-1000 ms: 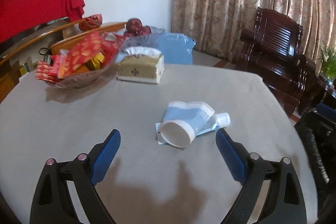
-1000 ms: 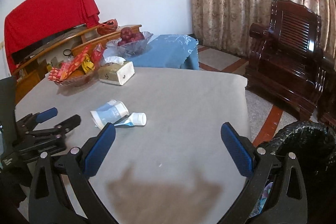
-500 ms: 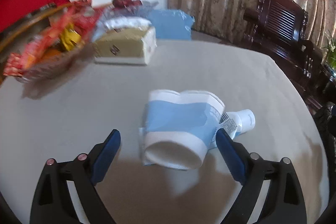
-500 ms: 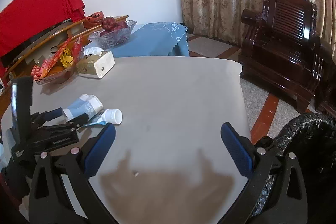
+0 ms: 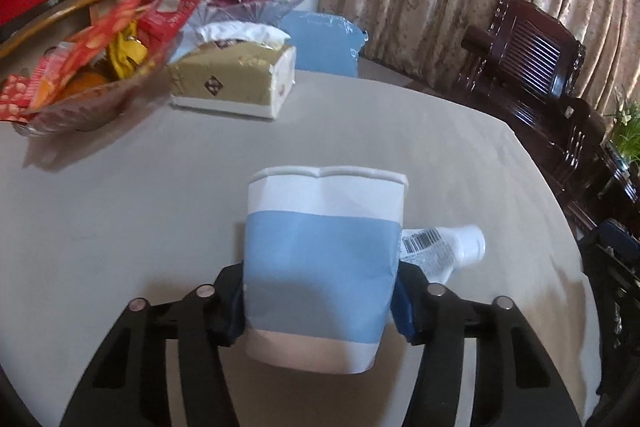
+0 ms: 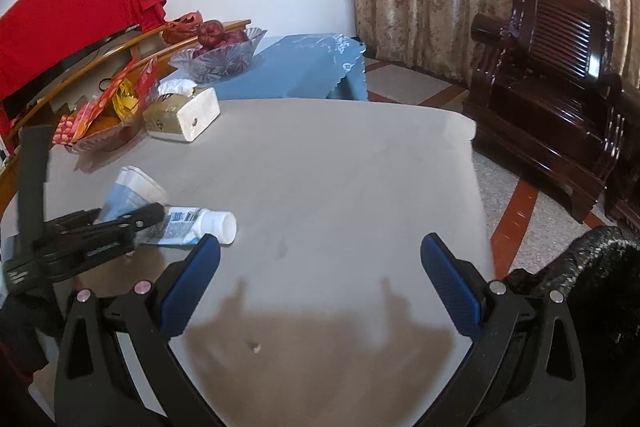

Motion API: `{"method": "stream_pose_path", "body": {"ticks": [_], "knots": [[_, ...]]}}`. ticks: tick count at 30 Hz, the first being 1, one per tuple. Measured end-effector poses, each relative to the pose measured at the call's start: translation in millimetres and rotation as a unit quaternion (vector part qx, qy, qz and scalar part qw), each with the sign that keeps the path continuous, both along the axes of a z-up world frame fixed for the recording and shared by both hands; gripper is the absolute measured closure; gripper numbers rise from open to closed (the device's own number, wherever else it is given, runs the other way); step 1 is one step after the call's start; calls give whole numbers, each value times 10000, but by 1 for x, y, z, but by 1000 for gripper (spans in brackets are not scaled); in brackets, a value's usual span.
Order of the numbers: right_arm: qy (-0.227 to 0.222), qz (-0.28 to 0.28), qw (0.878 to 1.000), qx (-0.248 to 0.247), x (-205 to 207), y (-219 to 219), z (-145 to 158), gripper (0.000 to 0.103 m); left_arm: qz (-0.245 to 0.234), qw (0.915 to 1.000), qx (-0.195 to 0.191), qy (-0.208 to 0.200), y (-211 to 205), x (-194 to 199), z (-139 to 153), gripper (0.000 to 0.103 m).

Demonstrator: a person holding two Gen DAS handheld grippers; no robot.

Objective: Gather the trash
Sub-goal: 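Grasp the white-and-blue paper cup with the left gripper and lift it, then grasp the white toothpaste tube by its cap with the right gripper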

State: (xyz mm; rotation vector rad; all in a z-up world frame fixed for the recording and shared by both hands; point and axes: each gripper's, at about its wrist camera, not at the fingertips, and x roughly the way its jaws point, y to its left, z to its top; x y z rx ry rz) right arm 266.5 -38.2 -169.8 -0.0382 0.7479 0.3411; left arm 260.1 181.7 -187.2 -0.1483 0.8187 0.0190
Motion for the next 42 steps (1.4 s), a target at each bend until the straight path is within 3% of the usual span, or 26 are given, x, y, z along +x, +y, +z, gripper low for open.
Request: {"method": "stream_pose_path", "body": {"ticks": [10, 15, 17, 19, 21, 25, 31, 39, 42], "knots": [[265, 485, 9984, -117, 27, 60, -19, 6, 440, 9985, 328, 80, 33, -46, 5, 48], [318, 568, 9975, -275, 38, 82, -28, 6, 726, 9968, 278, 169, 48, -59, 1, 48], [436, 565, 9971, -280, 43, 86, -33, 10, 801, 9963, 264, 183, 52, -60, 0, 48], [607, 624, 9956, -334, 47, 89, -40, 24, 852, 9958, 271, 188, 54, -60, -2, 48], [742, 698, 9944, -271, 49, 90, -44, 26, 884, 9955, 266, 193, 54, -58, -2, 48], [811, 929, 9923, -143, 43, 95, -43, 44, 906, 9954, 229, 226, 54, -55, -5, 47], [975, 1289, 9868, 33, 17, 99, -40, 52, 900, 9954, 242, 240, 50, -60, -8, 46], [1056, 1834, 9772, 168, -18, 99, -32, 51, 999, 9942, 320, 225, 56, -67, -6, 46], [947, 1728, 9804, 56, -12, 94, -32, 36, 1078, 9934, 291, 257, 60, -69, -7, 46]]}}
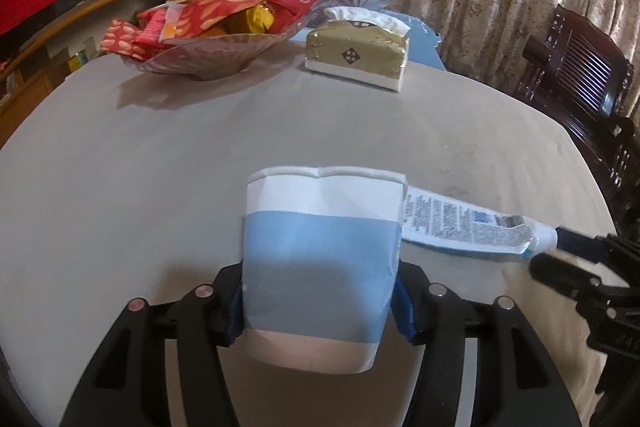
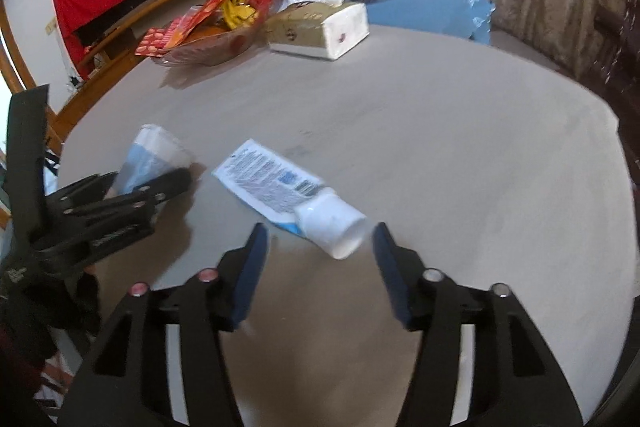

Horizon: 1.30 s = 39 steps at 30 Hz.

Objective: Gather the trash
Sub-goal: 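Grasp the white toothpaste tube by its cap with the right gripper, then carry paper cup and toothpaste tube over the bin and open both grippers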

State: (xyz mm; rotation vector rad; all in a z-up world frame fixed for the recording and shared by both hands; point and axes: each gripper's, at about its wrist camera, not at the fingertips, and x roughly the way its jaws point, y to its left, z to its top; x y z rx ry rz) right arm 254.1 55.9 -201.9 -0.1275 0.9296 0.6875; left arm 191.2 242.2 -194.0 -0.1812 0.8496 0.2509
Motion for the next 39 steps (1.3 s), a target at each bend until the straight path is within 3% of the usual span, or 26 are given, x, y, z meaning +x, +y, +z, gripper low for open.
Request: {"method": "stream_pose_path", "body": {"ticks": [2, 4, 8, 11, 13, 16, 20, 23, 25, 33, 37, 39], "knots": [[5, -8, 10000, -64, 9, 1, -3, 33, 21, 10000, -18, 9, 1, -1, -1, 45], [27, 99, 9998, -156, 17, 5, -8, 23, 20, 10000, -4, 14, 1, -2, -1, 45], [-108, 332, 9989, -312, 18, 16, -12, 23, 57, 10000, -39, 16, 1, -1, -2, 45], [-136, 413, 9988, -233, 16, 16, -11, 42, 67, 10000, -46, 33, 2, 0, -3, 45], [-65, 434, 9990, -109, 16, 15, -10, 64, 65, 10000, -46, 43, 1, 1, -4, 45], [141, 271, 9994, 129, 12, 6, -10, 72, 58, 10000, -48, 36, 0, 1, -4, 45], [174, 200, 9995, 143, -9, 0, -7, 73, 0, 10000, -74, 27, -4, -1, -4, 45], [53, 323, 9995, 40, -23, 1, -4, 63, -82, 10000, -49, 23, -9, 0, -4, 44], [-48, 315, 9995, 10, -22, 3, -3, 56, -116, 9999, -41, 23, -11, 0, -3, 44], [-66, 348, 9993, -150, -2, 24, -10, 55, -134, 9999, -64, 47, -12, 0, -4, 44], [-60, 284, 9995, -138, 0, 26, -11, 69, -128, 9999, -65, 49, -12, 0, -4, 44], [-43, 239, 9996, -116, -1, 24, -10, 70, -131, 9999, -59, 47, -13, -1, -4, 44]]}}
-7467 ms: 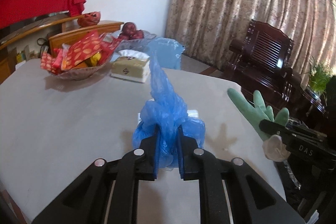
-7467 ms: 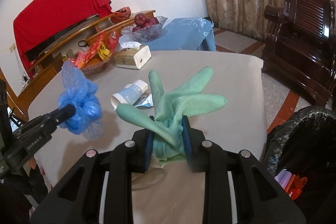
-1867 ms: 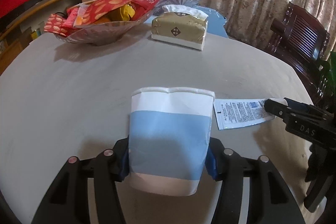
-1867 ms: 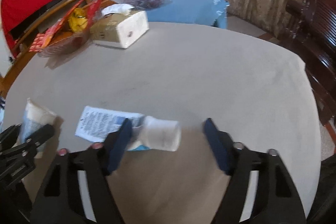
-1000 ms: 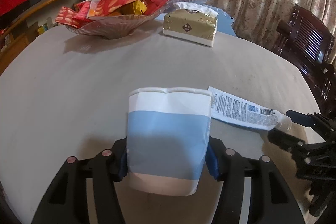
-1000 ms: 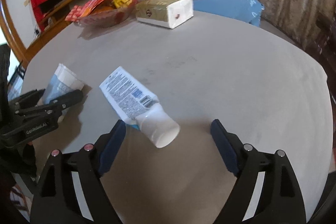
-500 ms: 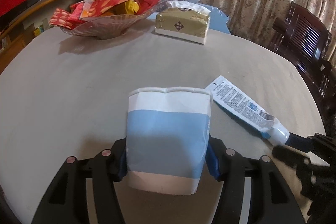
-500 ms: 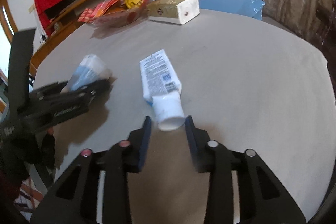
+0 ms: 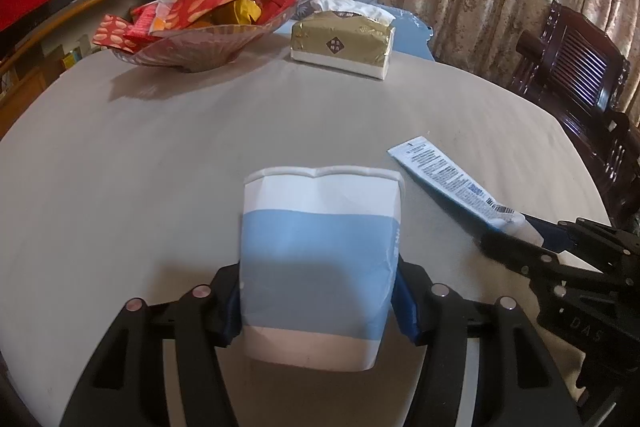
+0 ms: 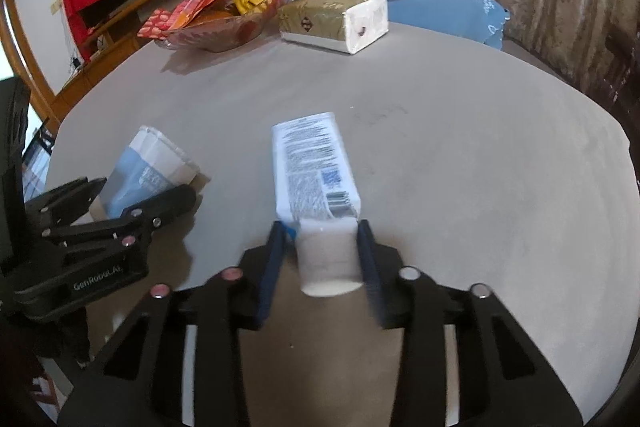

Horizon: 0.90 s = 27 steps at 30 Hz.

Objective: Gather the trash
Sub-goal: 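Carry paper cup and toothpaste tube over the bin and open both grippers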

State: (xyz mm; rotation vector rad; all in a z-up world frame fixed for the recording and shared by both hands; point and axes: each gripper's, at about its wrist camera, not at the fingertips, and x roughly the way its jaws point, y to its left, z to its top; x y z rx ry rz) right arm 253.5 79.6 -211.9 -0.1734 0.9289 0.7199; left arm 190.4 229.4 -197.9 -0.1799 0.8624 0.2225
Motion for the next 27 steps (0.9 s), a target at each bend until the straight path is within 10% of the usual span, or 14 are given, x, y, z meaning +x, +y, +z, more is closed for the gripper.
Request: {"method": "stream_pose_path", "body": {"ticks": [27], "knots": [[-446, -850, 9936, 588, -57, -120, 97, 70, -697, 9929, 149, -955, -85, -36, 86, 44]]}}
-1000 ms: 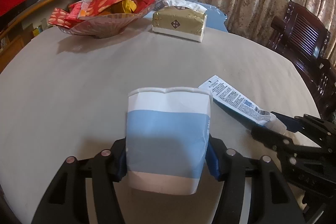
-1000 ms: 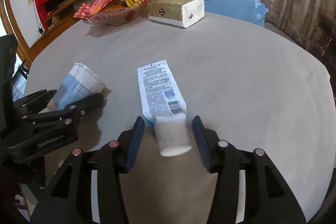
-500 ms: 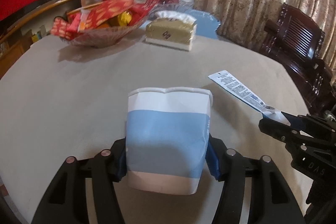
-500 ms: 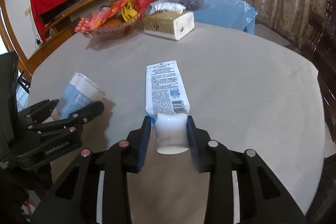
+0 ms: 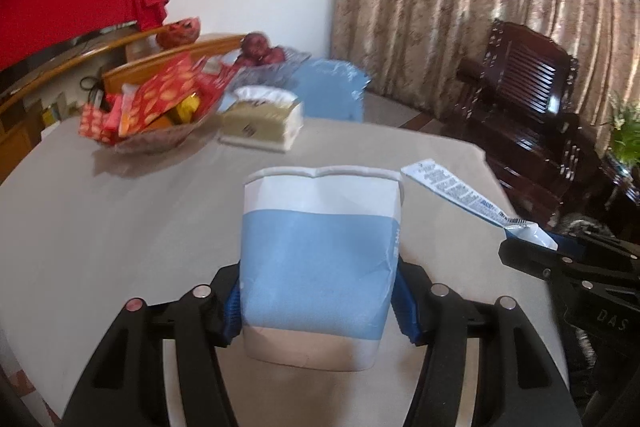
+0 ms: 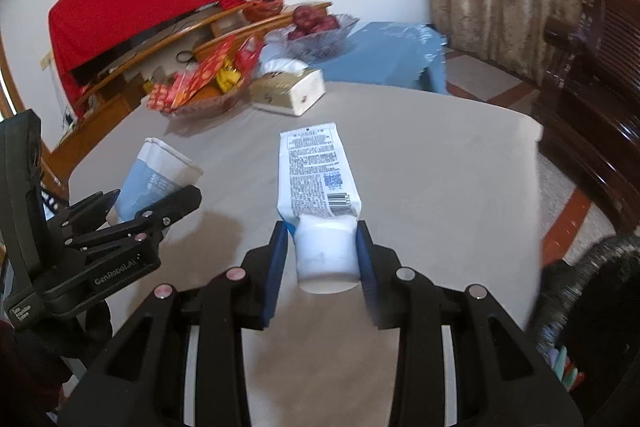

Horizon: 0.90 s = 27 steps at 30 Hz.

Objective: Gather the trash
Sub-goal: 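Carry paper cup and toothpaste tube over the bin and open both grippers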

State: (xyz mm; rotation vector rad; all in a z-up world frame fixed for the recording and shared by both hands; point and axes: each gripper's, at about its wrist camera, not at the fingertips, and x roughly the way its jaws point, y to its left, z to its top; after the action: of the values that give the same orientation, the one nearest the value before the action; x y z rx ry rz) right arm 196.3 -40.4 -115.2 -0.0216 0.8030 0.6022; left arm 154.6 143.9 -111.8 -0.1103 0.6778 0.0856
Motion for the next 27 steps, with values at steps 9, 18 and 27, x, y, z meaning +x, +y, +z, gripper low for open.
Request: {"method": "stream_pose_path", "body": {"ticks": [9, 18, 27], "knots": [[-188, -524, 9983, 176, -33, -71, 25, 70, -592, 9978, -168, -242, -61, -8, 25, 44], [-442, -1271, 9905, 273, -65, -153, 45, 70, -1326, 9904, -226, -311, -138, -3, 34, 44], [-579, -2074, 9765, 93, -91, -240, 46, 70, -2187, 9751, -265, -251, -221, 6, 35, 44]]}}
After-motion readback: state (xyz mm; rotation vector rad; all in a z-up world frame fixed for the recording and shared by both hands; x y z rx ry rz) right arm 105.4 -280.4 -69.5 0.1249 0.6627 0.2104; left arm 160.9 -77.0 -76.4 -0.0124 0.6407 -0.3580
